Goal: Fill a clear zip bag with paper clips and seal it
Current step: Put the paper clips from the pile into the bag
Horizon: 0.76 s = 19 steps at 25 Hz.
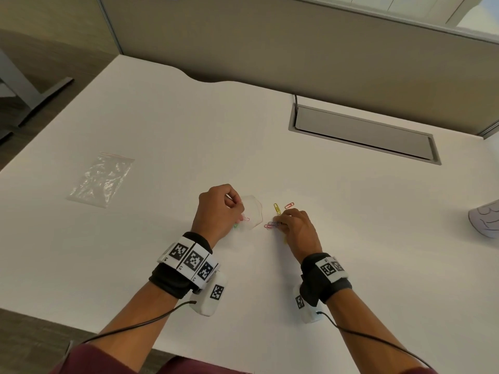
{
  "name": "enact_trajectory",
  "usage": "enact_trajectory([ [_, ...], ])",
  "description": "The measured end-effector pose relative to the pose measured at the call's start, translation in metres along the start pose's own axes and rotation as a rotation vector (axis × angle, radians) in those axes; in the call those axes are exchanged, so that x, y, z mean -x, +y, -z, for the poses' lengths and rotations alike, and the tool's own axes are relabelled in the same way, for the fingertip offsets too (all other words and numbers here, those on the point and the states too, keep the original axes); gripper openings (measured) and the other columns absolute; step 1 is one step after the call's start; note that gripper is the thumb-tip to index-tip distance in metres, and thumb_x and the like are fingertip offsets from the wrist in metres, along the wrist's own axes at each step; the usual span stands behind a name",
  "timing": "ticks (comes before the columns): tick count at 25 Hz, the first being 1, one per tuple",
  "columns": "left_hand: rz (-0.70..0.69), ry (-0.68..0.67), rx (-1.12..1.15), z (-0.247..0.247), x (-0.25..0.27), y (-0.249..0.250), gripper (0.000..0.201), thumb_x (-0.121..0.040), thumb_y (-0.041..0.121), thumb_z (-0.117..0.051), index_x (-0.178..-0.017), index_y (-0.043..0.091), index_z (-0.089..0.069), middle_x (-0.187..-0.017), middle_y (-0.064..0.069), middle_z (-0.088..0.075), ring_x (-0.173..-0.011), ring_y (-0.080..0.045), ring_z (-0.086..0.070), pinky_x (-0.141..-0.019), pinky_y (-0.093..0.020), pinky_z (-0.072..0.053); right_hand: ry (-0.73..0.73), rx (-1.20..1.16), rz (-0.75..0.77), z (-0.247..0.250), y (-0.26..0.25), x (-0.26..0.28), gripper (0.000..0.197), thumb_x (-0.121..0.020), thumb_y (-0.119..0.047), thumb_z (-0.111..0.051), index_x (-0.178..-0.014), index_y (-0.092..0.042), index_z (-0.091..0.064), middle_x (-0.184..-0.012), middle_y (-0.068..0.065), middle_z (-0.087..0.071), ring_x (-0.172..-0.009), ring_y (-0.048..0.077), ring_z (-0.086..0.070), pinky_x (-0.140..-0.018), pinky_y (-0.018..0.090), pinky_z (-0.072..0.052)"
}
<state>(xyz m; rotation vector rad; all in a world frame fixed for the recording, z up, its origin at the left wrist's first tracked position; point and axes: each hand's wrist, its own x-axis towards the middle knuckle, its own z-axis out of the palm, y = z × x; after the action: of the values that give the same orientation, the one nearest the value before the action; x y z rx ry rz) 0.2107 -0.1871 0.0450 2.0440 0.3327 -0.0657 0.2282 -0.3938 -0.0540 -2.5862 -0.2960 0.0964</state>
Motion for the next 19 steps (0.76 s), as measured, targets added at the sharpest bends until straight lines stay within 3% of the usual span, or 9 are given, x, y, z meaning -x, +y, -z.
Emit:
enact_trajectory([
  [3, -0.025, 0.011, -0.048, -0.001, 0.000, -0.001, 0.005, -0.082, 0.005, -0.063, -0.078, 0.007, -0.065, -0.069, -0.007, -0.071, -0.065, -0.020, -0.073, -0.072, -0.043, -0.062, -0.021, 0.048, 0.005, 0.002, -0.002, -0.003, 0.014, -0.086, -0.005, -0.061, -0.095, -0.008, -0.071, -0.096, 0.009, -0.067, -0.089, 0.029, -0.059, -0.070, 0.033, -0.047],
  [6, -0.026, 0.013, -0.062, -0.002, -0.001, -0.001, 0.004, -0.082, 0.006, -0.062, -0.079, 0.007, -0.064, -0.071, -0.007, -0.071, -0.068, -0.021, -0.072, -0.073, -0.044, -0.061, -0.036, 0.043, -0.038, 0.007, -0.002, -0.008, 0.012, -0.083, -0.003, -0.060, -0.087, -0.008, -0.071, -0.089, 0.010, -0.069, -0.080, 0.030, -0.062, -0.066, 0.028, -0.043],
  [12, -0.021, 0.001, -0.067, -0.003, -0.001, -0.001, 0.004, -0.082, 0.005, -0.064, -0.079, 0.006, -0.065, -0.069, -0.007, -0.072, -0.066, -0.018, -0.072, -0.072, -0.042, -0.062, 0.043, -0.392, -0.317, 0.031, -0.004, -0.010, 0.006, -0.080, -0.004, -0.069, -0.079, -0.008, -0.074, -0.082, 0.010, -0.072, -0.070, 0.020, -0.064, -0.067, 0.024, -0.050],
  [15, -0.021, 0.000, -0.056, -0.004, -0.002, -0.001, 0.004, -0.082, 0.005, -0.064, -0.079, 0.005, -0.065, -0.069, -0.008, -0.072, -0.063, -0.017, -0.072, -0.070, -0.042, -0.062, 0.005, -0.572, -0.306, 0.050, -0.020, -0.010, 0.001, -0.078, -0.007, -0.073, -0.078, -0.008, -0.073, -0.077, 0.010, -0.073, -0.064, 0.015, -0.066, -0.063, 0.019, -0.052],
  [19, -0.016, 0.000, -0.053, -0.004, -0.001, 0.000, 0.003, -0.083, 0.006, -0.067, -0.080, 0.005, -0.067, -0.073, -0.009, -0.072, -0.065, -0.020, -0.073, -0.070, -0.041, -0.063, -0.162, -0.706, -0.198, 0.068, -0.048, -0.015, 0.007, -0.078, -0.007, -0.074, -0.084, -0.003, -0.073, -0.079, 0.016, -0.074, -0.067, 0.017, -0.067, -0.075, 0.028, -0.059],
])
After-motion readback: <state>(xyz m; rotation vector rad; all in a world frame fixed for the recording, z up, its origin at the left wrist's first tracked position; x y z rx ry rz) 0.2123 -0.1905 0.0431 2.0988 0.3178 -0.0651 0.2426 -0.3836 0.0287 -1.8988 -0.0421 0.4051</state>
